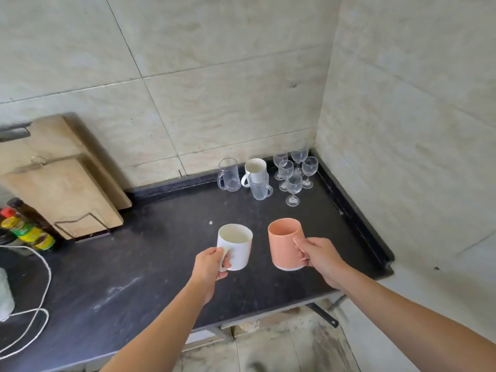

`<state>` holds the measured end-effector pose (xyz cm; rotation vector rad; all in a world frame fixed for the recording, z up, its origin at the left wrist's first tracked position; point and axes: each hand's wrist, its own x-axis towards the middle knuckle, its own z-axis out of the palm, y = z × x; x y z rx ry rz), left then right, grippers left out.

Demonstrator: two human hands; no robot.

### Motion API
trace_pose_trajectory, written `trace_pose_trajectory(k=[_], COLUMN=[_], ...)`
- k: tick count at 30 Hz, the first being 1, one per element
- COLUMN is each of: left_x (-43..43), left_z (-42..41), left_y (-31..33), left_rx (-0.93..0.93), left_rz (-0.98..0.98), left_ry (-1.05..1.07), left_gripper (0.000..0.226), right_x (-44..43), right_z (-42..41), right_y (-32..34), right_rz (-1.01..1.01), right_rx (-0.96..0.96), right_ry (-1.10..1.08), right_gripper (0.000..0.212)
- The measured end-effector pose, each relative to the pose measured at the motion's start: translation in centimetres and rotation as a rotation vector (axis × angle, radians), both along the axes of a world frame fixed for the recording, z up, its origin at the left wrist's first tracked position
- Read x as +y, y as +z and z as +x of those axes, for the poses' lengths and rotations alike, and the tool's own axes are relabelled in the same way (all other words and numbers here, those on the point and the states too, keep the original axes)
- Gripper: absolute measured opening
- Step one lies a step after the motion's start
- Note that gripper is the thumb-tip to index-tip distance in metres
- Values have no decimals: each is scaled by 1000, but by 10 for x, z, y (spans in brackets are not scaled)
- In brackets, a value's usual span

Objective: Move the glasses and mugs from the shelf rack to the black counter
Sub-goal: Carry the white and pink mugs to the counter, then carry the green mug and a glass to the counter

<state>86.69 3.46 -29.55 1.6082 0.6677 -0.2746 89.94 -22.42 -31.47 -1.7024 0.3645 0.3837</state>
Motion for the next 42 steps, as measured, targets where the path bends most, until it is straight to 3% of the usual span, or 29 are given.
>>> trace_pose_trajectory(k=[14, 26, 37, 42], left_x=[42, 62, 80, 79], left_z=[175, 265, 289, 267], left_y=[-67, -111, -132, -113], left_rx=[127, 89, 134, 148], left_rz=[-82, -90, 198, 401], left_ry=[-21, -62, -53, 1], left_gripper=[19, 19, 23, 23], right_x=[62, 71, 52, 44], right_z=[140, 185, 185, 186], right_y=[-59, -89, -117, -100], right_rz=[-50, 5, -255, -601], right_rx=[116, 140, 119, -89], right_ry=[-1, -20, 126, 171], right_gripper=[34, 25, 22, 17])
